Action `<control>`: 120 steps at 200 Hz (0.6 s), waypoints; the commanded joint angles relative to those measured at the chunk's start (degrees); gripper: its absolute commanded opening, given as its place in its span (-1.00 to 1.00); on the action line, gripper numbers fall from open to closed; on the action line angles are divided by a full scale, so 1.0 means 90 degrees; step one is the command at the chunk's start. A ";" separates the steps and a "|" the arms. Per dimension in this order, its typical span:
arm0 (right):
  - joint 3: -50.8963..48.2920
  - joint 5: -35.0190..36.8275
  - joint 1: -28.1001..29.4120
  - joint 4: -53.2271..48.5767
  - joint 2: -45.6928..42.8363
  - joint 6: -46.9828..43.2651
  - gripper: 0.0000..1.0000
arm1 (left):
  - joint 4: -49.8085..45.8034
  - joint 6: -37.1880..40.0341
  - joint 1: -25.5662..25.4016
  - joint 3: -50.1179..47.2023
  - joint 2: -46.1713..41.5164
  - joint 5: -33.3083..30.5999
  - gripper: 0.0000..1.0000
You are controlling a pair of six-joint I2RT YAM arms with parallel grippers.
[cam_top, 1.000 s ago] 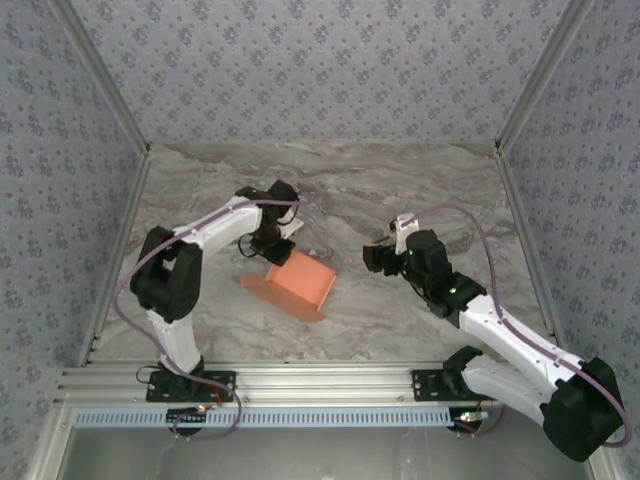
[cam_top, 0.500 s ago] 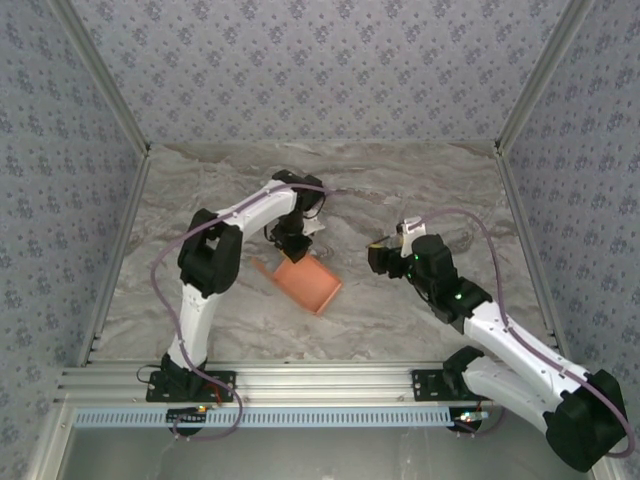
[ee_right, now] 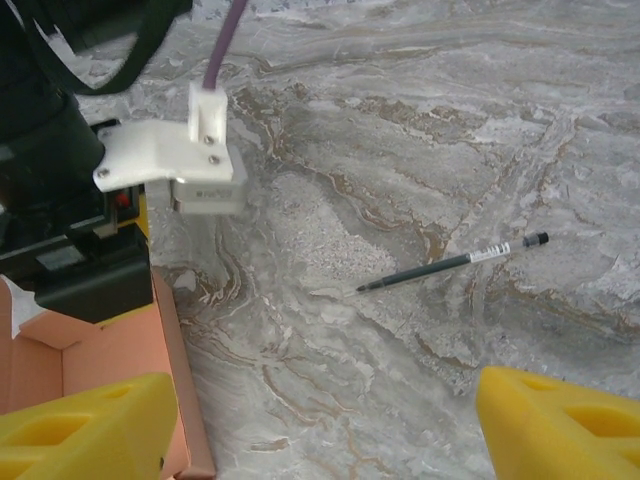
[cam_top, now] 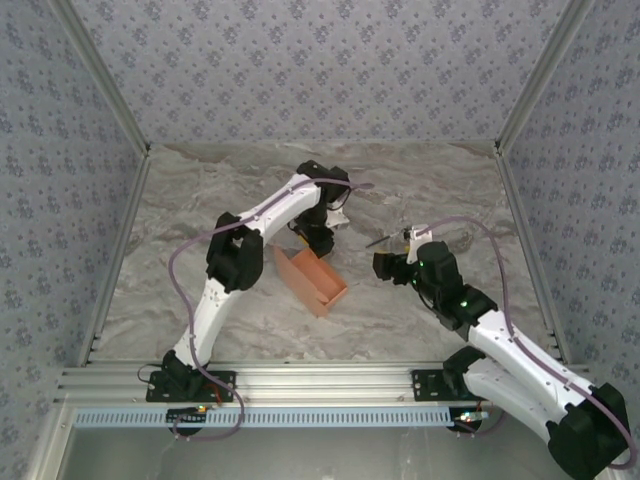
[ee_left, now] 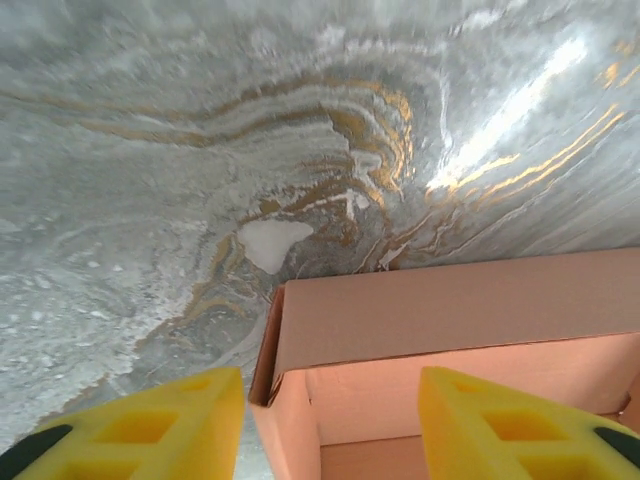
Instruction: Fold the paper box
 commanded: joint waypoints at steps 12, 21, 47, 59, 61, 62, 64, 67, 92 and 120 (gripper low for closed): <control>-0.0076 -0.0190 0.0072 -0.0122 0.0295 0.0263 0.59 | 0.0121 0.0113 -0.0001 0.0214 -0.0862 0.0267 0.11; -0.0010 -0.0205 0.0121 -0.0136 0.0489 0.0250 0.59 | 0.0330 0.0072 0.0013 0.0098 -0.1121 0.0291 0.12; 0.0310 -0.0075 0.0362 -0.0228 0.1063 0.0192 0.59 | 0.1294 -0.0278 0.0121 -0.0717 -0.2127 0.0209 0.12; 0.0449 -0.0012 0.0498 -0.0232 0.1317 0.0146 0.59 | 0.1913 -0.0572 0.0245 -0.1301 -0.2736 0.0126 0.13; 0.0468 -0.0011 0.0520 -0.0230 0.1356 0.0133 0.58 | 0.2021 -0.0626 0.0276 -0.1406 -0.2846 0.0103 0.12; 0.0481 -0.0001 0.0525 -0.0230 0.1376 0.0133 0.58 | 0.2065 -0.0652 0.0288 -0.1454 -0.2902 0.0089 0.12; 0.0503 0.0007 0.0546 -0.0229 0.1415 0.0128 0.58 | 0.2181 -0.0702 0.0316 -0.1578 -0.2992 0.0074 0.12; 0.0528 0.0023 0.0566 -0.0229 0.1479 0.0123 0.58 | 0.2331 -0.0811 0.0375 -0.1744 -0.3156 0.0056 0.12; 0.0761 0.0084 0.0732 -0.0209 0.1923 0.0043 0.58 | 0.3514 -0.1639 0.0871 -0.3450 -0.4486 -0.0052 0.12; 0.1024 0.0129 0.0873 -0.0256 0.2383 -0.0038 0.58 | 0.4758 -0.2526 0.1494 -0.5520 -0.5968 -0.0221 0.13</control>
